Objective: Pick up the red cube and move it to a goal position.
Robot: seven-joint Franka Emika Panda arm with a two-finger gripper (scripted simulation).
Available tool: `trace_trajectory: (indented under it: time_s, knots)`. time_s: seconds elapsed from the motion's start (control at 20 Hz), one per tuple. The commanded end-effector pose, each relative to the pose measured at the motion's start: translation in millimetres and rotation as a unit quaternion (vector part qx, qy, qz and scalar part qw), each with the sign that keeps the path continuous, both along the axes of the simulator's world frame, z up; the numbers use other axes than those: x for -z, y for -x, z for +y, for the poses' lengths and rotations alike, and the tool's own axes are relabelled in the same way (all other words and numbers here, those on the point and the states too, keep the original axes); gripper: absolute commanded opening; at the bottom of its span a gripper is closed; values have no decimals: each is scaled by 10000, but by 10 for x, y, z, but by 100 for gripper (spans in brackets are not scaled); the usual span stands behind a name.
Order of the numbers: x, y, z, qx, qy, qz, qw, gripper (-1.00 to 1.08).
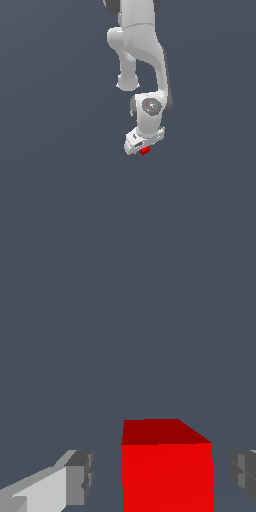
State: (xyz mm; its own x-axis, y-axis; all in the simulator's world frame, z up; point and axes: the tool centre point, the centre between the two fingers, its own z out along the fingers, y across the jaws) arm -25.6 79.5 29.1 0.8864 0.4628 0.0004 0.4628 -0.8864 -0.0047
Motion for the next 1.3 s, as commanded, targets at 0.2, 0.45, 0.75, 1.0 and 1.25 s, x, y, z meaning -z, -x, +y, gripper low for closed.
trace_trajectory:
  time_s: [0.2, 0.45, 0.75, 1.0, 1.25]
  knots:
    - [91, 13, 20, -140, 18, -9, 9999, -100]
    - [91, 13, 20, -140, 18, -9, 9999, -100]
    - [88, 12, 20, -140, 18, -9, 9999, -100]
    - [4, 28, -22, -140, 18, -9, 9999, -100]
    - [-204, 65, -125, -141, 21, -11, 9999, -100]
